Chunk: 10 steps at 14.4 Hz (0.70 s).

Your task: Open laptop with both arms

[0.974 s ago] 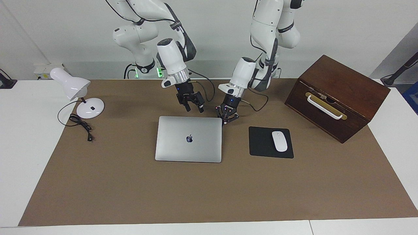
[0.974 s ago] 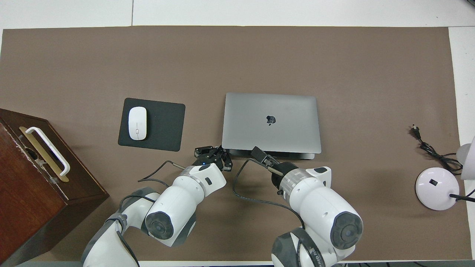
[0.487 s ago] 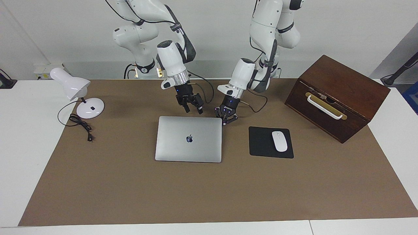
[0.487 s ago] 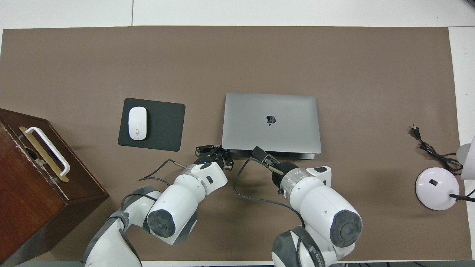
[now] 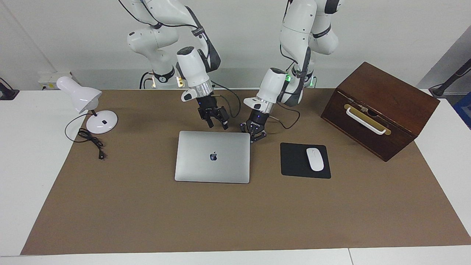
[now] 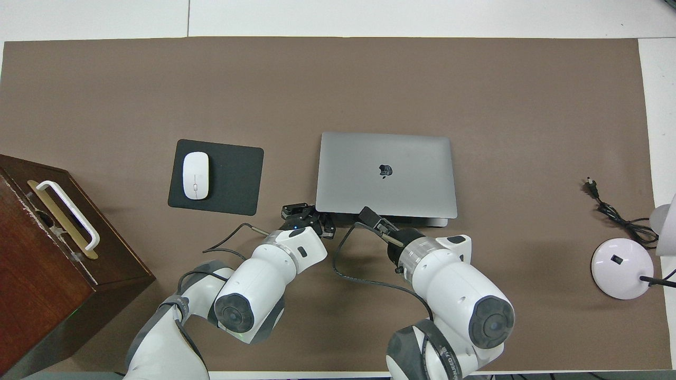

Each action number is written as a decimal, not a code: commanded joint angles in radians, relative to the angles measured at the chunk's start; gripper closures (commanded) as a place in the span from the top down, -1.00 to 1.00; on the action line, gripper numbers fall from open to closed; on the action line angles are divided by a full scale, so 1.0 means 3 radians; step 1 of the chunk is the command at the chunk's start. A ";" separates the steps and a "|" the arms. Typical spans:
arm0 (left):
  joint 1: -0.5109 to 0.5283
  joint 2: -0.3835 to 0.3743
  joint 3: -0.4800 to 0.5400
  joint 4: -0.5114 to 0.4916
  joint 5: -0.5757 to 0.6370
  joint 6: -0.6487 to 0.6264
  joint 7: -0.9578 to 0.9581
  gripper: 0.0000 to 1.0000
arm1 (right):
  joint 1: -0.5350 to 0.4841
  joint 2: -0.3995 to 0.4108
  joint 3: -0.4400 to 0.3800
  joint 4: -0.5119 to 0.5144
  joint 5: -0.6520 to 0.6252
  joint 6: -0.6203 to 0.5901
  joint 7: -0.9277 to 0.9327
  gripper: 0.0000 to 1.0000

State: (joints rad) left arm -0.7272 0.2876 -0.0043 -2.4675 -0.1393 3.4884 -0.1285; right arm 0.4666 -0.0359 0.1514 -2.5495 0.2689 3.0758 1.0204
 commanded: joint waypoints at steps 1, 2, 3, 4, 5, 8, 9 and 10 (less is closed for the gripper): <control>0.0021 0.0115 -0.0001 0.0054 0.0081 0.0056 0.0030 -1.00 | -0.0037 0.0114 0.0007 0.0123 0.0075 0.0051 -0.0133 1.00; 0.0021 0.0115 0.0004 0.0054 0.0086 0.0056 0.0035 -1.00 | -0.0077 0.0125 0.0007 0.0153 0.0075 0.0030 -0.0169 1.00; 0.0021 0.0115 -0.0001 0.0054 0.0086 0.0056 0.0055 -1.00 | -0.0103 0.0130 0.0007 0.0179 0.0075 0.0015 -0.0190 1.00; 0.0026 0.0120 -0.0001 0.0054 0.0086 0.0056 0.0060 -1.00 | -0.0103 0.0140 0.0007 0.0189 0.0075 0.0015 -0.0195 1.00; 0.0021 0.0130 -0.0001 0.0054 0.0086 0.0056 0.0070 -1.00 | -0.0108 0.0155 0.0007 0.0215 0.0075 0.0010 -0.0205 1.00; 0.0021 0.0136 -0.0001 0.0059 0.0086 0.0056 0.0070 -1.00 | -0.0175 0.0171 0.0007 0.0286 0.0075 -0.0077 -0.0312 1.00; 0.0021 0.0136 -0.0001 0.0059 0.0086 0.0056 0.0070 -1.00 | -0.0185 0.0191 0.0007 0.0307 0.0075 -0.0077 -0.0318 1.00; 0.0021 0.0136 -0.0001 0.0059 0.0086 0.0056 0.0070 -1.00 | -0.0185 0.0196 0.0007 0.0317 0.0075 -0.0082 -0.0318 1.00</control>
State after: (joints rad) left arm -0.7271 0.2887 -0.0036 -2.4674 -0.1348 3.4901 -0.1143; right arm 0.4286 0.0018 0.1466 -2.4859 0.2689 3.0623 0.9682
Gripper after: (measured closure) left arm 0.991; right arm 0.000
